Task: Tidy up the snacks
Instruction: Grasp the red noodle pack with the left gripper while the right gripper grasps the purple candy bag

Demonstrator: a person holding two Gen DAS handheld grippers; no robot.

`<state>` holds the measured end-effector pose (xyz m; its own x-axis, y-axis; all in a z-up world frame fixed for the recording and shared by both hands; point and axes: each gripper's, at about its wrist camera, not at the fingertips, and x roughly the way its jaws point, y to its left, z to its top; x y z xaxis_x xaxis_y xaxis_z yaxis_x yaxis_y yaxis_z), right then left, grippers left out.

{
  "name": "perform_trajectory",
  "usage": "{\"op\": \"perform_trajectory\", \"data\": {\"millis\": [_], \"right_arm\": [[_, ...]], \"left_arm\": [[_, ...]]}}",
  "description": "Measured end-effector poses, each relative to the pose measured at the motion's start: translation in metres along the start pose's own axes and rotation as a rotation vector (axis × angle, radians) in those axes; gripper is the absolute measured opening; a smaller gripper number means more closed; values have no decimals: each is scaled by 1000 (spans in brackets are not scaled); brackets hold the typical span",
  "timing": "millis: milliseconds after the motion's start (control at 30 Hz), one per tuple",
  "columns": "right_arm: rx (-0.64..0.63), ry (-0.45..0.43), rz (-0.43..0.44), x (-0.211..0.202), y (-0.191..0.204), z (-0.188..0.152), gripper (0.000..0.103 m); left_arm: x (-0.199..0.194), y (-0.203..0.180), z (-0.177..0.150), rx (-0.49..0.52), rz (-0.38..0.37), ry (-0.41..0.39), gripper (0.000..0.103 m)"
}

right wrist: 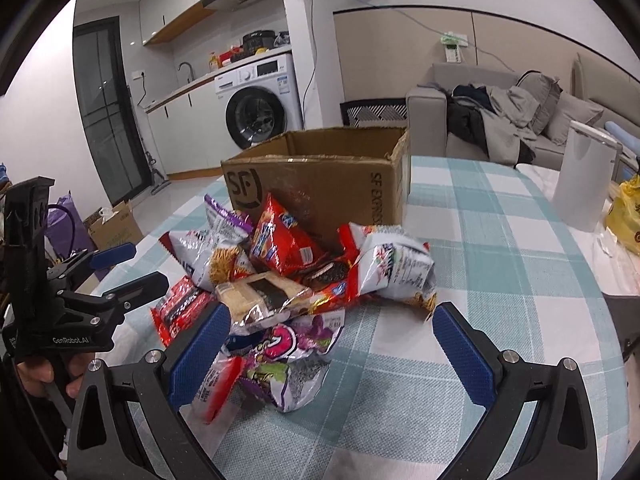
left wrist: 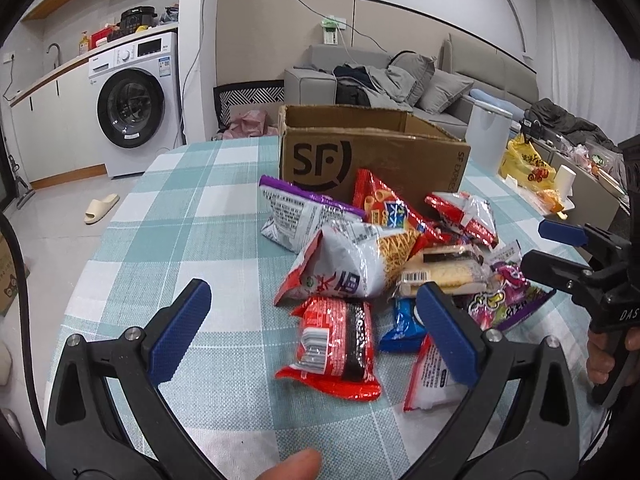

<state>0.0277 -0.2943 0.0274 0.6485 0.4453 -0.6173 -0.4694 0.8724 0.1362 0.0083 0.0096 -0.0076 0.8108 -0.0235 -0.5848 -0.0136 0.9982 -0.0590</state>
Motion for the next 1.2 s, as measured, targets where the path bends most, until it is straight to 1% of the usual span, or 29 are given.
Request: {"op": "perform_trajectory", "data": {"millis": [133,300,367,467,533,633,700,867,967,1000,1067,1100,1133,1200], "right_arm": [[-6,57,-7,9,3,-4,103],[49,116,13,20,-4,-9,102],[58,126,23,22,-5,-10,102],[65,150,29,26,-5,-13,96],[72,172,32,30,-5,-14,90],[81,189,39,34,-5,-17,90],[85,195,47,36,-5,-17,89],[93,210,66,39,-3,-18,88],[120,220,84,41,-5,-19,87],[129,223,91,42,-5,-19,85],[142,229,109,43,-6,-20,81],[145,232,116,44,-5,-20,78],[144,234,119,45,-4,-20,76],[147,233,135,46,-3,-20,72]], "left_arm": [[7,0,-4,9,5,44,102],[16,-2,-7,37,26,90,102],[20,-1,-8,32,26,111,102],[26,5,-9,5,16,138,99],[31,9,-9,-12,7,159,97],[38,9,-11,-16,-18,193,95],[42,6,-11,1,-13,205,95],[50,1,-15,15,-12,245,85],[50,2,-16,7,-15,251,80],[52,2,-16,5,-24,253,77],[52,2,-17,6,-36,261,66],[52,1,-18,8,-43,267,62],[53,0,-19,11,-58,275,55],[51,-1,-19,16,-71,269,52]]}}
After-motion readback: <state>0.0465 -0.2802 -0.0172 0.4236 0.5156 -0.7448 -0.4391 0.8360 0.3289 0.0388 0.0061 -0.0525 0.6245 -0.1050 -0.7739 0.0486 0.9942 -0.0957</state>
